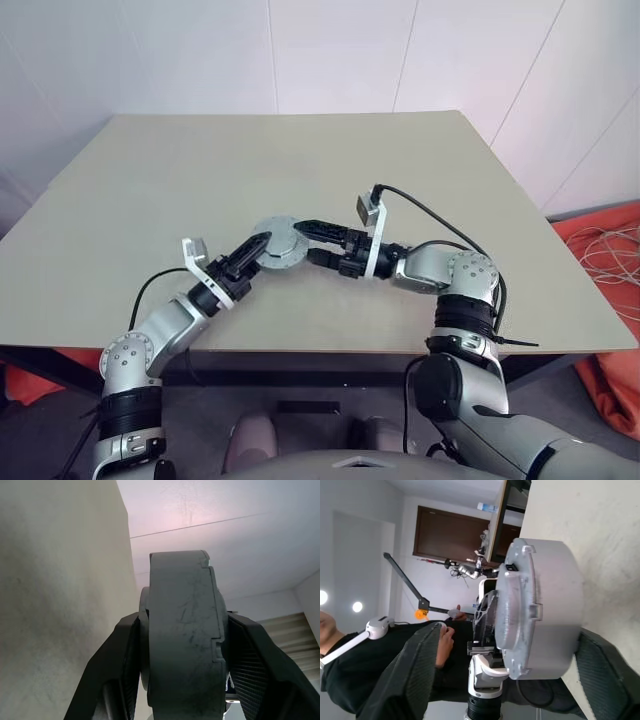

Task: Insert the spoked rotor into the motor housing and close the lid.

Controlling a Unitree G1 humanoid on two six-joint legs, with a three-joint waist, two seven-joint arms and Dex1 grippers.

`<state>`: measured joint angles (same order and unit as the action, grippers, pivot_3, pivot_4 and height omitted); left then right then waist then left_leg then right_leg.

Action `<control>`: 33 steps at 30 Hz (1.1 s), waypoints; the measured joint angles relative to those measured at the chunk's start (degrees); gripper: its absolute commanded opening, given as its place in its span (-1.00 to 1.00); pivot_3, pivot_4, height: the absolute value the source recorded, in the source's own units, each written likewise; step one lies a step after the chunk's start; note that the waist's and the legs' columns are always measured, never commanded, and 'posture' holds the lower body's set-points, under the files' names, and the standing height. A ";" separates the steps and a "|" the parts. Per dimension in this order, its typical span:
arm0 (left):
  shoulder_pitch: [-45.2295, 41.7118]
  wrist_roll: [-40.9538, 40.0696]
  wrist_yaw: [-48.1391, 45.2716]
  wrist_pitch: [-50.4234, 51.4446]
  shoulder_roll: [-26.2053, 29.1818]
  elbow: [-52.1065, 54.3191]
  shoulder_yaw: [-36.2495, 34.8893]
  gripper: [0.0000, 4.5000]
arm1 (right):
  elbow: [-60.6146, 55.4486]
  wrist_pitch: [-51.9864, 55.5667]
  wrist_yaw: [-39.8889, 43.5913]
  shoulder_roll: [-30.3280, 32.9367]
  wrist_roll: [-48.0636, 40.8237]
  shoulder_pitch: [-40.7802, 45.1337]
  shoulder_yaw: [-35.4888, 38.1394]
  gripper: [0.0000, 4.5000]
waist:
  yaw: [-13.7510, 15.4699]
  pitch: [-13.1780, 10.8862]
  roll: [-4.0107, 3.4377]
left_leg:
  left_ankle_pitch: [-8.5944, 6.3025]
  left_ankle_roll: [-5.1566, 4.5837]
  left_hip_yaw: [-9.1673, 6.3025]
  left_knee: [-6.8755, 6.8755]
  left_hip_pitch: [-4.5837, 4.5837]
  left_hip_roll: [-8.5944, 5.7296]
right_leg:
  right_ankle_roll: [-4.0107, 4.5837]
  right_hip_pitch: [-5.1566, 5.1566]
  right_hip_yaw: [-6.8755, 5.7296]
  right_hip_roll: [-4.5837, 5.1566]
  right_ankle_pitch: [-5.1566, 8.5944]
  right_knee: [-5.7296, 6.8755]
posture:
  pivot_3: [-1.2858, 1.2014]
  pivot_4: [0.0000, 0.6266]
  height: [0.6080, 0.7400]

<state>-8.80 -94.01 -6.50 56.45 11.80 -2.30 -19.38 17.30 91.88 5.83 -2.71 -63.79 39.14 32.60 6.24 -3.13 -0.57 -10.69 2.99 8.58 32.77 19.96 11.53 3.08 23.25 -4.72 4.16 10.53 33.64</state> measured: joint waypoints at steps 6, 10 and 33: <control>-0.08 0.11 1.12 -2.70 -0.01 -1.57 -2.00 -0.07 | 0.25 -0.56 -0.27 2.36 4.27 -1.52 -2.41 1.00 | 0.00 0.00 0.00 | 0.00 0.00 0.00 0.03 0.02 0.00 | -0.01 -0.03 0.00 0.00 0.00 0.00 | 0.03 -1.00 1.00; -0.48 2.14 1.62 -6.96 -0.10 -1.83 -4.25 -0.07 | -0.81 -2.67 1.72 5.00 7.80 -2.88 -7.47 1.00 | -0.02 0.00 0.01 | 0.00 0.00 0.00 0.05 0.02 0.00 | -0.01 -0.04 0.00 0.00 0.00 -0.01 | 0.03 -1.00 1.00; -12.76 19.53 8.14 -32.18 -1.96 -10.40 -20.30 -0.07 | -17.76 -52.33 36.47 20.23 33.58 -11.86 -39.35 1.00 | 1.01 0.00 1.24 | -0.16 -0.28 -0.12 0.50 0.00 0.03 | -0.19 -0.23 -0.04 0.00 -0.11 -0.10 | 0.03 -1.00 1.00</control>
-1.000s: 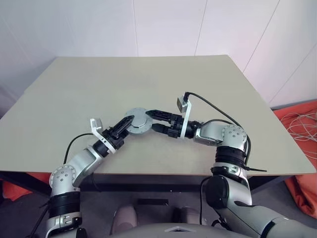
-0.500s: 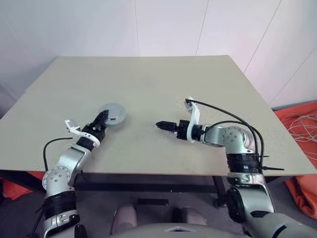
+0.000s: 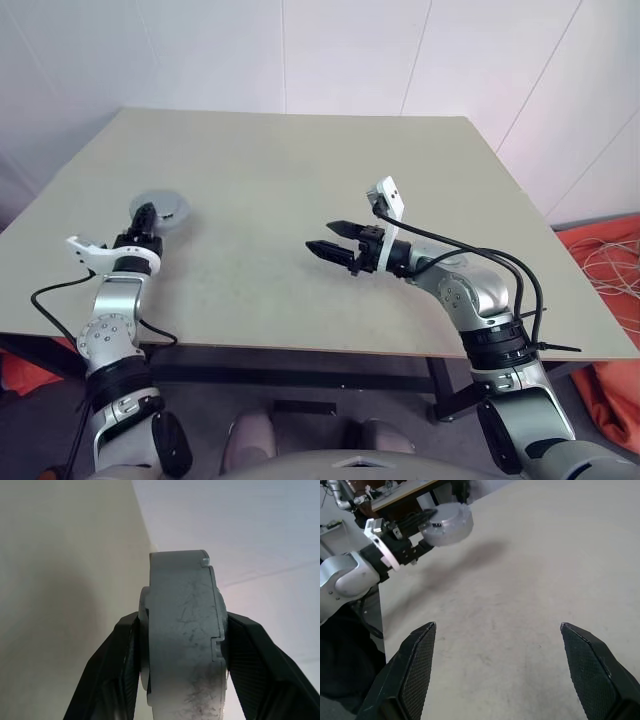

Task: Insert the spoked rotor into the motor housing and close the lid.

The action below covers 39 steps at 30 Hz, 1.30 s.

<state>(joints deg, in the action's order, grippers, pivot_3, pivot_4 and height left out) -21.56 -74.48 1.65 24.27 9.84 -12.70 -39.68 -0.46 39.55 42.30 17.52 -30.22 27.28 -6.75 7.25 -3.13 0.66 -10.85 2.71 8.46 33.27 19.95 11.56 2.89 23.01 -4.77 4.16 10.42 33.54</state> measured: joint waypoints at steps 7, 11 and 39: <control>-5.27 -0.52 4.04 -5.90 -2.59 -7.64 -4.89 -0.07 | -1.02 -0.01 0.18 0.07 0.00 -0.20 -0.17 1.00 | -0.03 -0.01 0.06 | 0.00 0.00 0.00 0.01 0.00 0.02 | 0.02 -0.02 0.01 -0.01 -0.01 0.11 | 0.03 -1.00 1.00; -7.92 0.62 6.56 -10.44 -2.86 -11.15 -6.88 -0.07 | -1.97 0.24 0.17 -0.04 0.00 -0.78 -0.25 1.00 | -0.04 -0.06 0.20 | 0.00 -0.01 -0.03 0.01 0.00 0.02 | 0.02 0.00 0.00 -0.01 -0.01 0.11 | 0.03 -1.00 1.00; -9.73 6.38 26.38 -14.21 -7.43 -4.93 -7.51 0.99 | -2.39 1.10 0.16 -0.26 -0.20 -0.94 -0.24 1.00 | -0.08 -0.05 0.21 | -0.13 -0.21 -0.03 0.06 -0.45 -0.09 | 0.00 -0.73 0.04 0.06 0.00 -0.01 | 0.03 -1.00 1.00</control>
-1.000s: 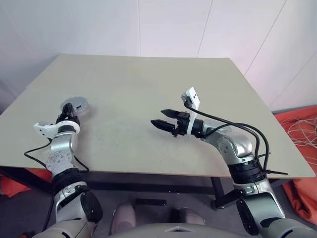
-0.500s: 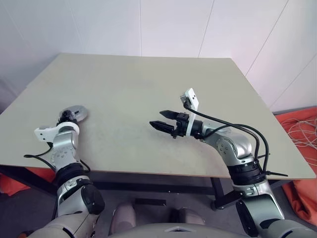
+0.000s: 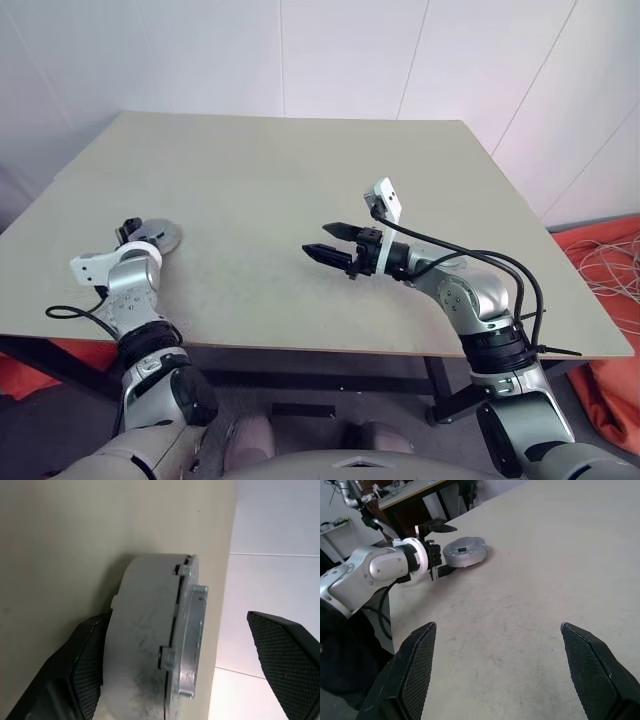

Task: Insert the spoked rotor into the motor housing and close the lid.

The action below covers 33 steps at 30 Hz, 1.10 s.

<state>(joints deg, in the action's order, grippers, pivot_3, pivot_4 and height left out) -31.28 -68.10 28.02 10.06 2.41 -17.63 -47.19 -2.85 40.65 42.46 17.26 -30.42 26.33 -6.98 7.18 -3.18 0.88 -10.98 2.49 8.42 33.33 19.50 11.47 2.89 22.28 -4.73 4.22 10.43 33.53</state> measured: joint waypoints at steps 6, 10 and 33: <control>5.92 2.27 12.46 2.19 -6.63 15.28 4.87 0.99 | 0.00 -0.06 0.02 0.36 0.05 -0.21 0.01 1.00 | -0.03 0.04 -0.06 | -0.06 -0.09 0.00 0.00 0.07 -0.03 | 0.00 0.01 0.00 0.02 0.00 -0.01 | 0.03 -1.00 1.00; 12.72 7.13 15.59 10.36 -6.13 22.85 14.62 0.99 | 0.00 -0.68 0.10 0.56 0.26 -0.28 0.01 1.00 | 0.03 0.09 -0.15 | -0.07 -0.11 0.00 0.00 0.13 -0.04 | -0.06 0.08 -0.01 0.01 0.04 0.00 | 0.03 -1.00 1.00; 23.06 44.39 -66.76 -7.18 33.82 10.00 45.21 0.99 | 23.18 -33.28 10.55 8.13 16.21 -2.59 0.38 1.00 | -1.92 0.04 -0.55 | -0.04 -0.22 0.14 0.00 0.04 0.01 | 0.07 0.47 0.15 0.00 -0.09 0.21 | 0.03 -1.00 1.00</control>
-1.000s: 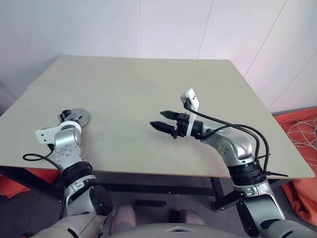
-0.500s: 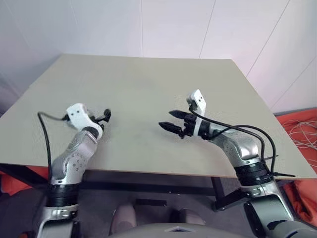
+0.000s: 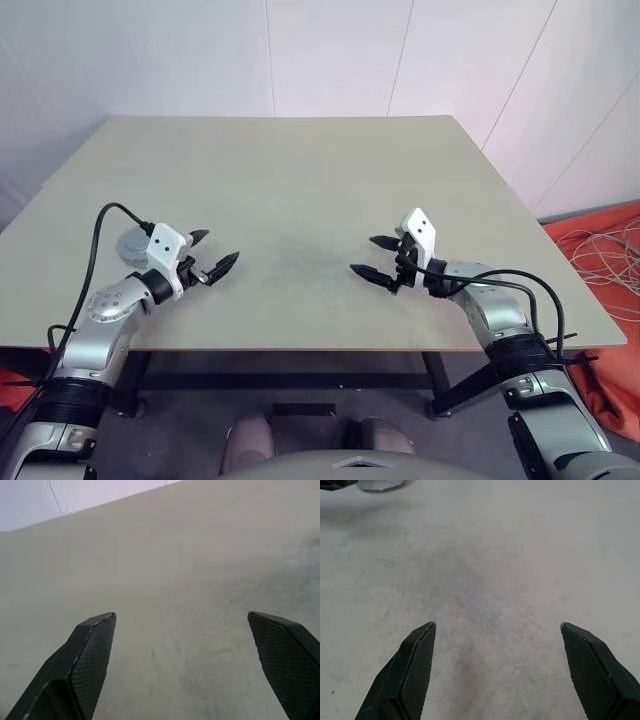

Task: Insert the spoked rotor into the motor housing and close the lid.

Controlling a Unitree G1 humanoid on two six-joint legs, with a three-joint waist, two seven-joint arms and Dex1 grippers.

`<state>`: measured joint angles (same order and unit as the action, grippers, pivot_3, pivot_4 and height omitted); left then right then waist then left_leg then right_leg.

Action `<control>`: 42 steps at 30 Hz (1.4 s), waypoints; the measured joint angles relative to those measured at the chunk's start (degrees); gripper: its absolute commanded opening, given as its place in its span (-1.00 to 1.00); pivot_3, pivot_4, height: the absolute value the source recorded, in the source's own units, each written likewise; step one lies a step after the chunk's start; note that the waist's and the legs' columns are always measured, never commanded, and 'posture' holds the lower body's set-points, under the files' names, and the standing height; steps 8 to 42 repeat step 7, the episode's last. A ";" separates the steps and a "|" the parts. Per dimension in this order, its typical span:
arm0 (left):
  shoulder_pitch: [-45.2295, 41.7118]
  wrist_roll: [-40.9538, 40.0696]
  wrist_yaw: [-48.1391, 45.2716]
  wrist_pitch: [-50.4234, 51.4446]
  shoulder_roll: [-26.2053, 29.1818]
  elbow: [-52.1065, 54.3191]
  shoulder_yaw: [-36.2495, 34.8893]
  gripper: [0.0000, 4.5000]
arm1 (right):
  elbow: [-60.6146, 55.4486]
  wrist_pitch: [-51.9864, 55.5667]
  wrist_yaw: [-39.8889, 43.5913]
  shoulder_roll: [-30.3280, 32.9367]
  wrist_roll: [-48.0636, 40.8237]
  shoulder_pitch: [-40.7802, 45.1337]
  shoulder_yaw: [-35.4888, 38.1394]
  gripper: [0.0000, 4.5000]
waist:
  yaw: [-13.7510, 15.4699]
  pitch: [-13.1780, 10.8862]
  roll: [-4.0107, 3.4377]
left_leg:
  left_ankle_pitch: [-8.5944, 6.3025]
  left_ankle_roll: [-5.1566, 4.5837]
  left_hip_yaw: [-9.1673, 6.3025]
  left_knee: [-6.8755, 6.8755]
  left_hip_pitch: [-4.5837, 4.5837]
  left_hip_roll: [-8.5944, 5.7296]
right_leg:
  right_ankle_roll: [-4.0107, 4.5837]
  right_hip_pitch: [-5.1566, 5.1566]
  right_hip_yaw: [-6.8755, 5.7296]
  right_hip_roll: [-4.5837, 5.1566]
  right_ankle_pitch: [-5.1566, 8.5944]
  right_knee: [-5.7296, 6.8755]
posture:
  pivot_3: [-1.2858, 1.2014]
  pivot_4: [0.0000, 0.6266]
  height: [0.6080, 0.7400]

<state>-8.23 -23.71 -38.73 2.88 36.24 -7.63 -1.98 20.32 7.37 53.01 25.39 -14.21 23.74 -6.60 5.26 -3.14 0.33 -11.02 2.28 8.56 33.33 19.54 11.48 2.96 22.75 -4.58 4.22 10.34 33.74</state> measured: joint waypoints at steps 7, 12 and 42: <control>1.50 2.29 -2.67 -0.56 -0.27 -1.06 -1.93 0.99 | 0.39 -0.59 1.07 -0.62 -0.01 0.20 0.95 1.00 | 0.04 -0.01 -0.01 | 0.00 -0.01 0.02 0.00 -0.13 0.00 | 0.01 -0.11 0.03 0.00 0.01 0.00 | 0.03 -1.00 1.00; 1.50 2.29 -2.67 -0.56 -0.27 -1.06 -1.93 0.99 | 0.39 -0.59 1.07 -0.62 -0.01 0.20 0.95 1.00 | 0.04 -0.01 -0.01 | 0.00 -0.01 0.02 0.00 -0.13 0.00 | 0.01 -0.11 0.03 0.00 0.01 0.00 | 0.03 -1.00 1.00; 1.50 2.29 -2.67 -0.56 -0.27 -1.06 -1.93 0.99 | 0.39 -0.59 1.07 -0.62 -0.01 0.20 0.95 1.00 | 0.04 -0.01 -0.01 | 0.00 -0.01 0.02 0.00 -0.13 0.00 | 0.01 -0.11 0.03 0.00 0.01 0.00 | 0.03 -1.00 1.00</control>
